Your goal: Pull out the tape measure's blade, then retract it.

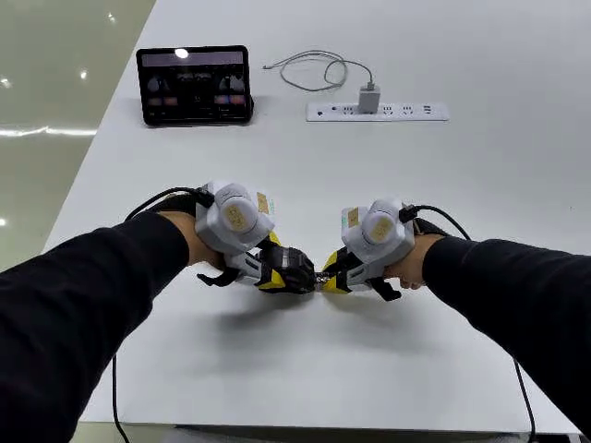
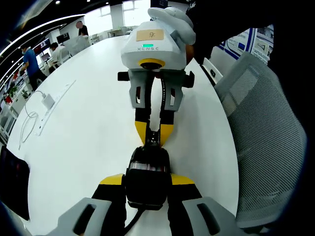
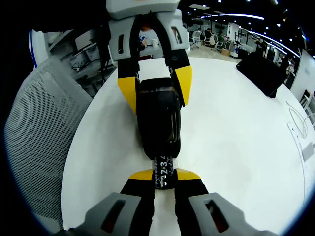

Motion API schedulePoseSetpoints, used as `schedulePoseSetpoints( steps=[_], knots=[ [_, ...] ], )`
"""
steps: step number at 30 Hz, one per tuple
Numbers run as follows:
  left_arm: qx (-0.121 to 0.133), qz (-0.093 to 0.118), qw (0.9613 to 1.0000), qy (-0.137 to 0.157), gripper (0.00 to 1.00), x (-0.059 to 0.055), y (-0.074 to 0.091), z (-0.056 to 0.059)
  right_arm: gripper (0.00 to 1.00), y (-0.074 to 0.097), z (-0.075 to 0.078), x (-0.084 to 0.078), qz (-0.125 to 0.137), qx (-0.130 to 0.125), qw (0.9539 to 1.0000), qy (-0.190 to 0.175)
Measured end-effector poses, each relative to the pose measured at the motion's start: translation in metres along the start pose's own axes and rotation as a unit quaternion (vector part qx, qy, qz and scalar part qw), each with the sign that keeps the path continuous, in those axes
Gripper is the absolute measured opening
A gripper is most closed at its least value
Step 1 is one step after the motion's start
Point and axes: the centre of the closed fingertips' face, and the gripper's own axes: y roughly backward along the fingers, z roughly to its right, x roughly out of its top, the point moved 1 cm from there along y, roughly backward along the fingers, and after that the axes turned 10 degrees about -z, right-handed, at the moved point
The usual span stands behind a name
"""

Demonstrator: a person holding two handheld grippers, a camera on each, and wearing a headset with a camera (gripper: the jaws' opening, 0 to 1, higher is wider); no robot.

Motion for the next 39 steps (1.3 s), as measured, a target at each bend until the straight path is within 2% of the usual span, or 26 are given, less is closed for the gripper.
schedulePoseSetpoints(
  steps=[12, 39],
  knots=[
    [-0.001, -0.001, 1.0, 0.0, 0.28, 0.001, 0.001, 0.001, 0.1, 0.008, 0.002, -0.016, -0.011, -0.006, 0.9999, -0.007],
    [-0.002, -0.003, 1.0, 0.001, 0.28, 0.001, 0.0, 0.0, 0.1, 0.017, 0.003, -0.032, -0.024, -0.012, 0.9995, -0.014]
  ],
)
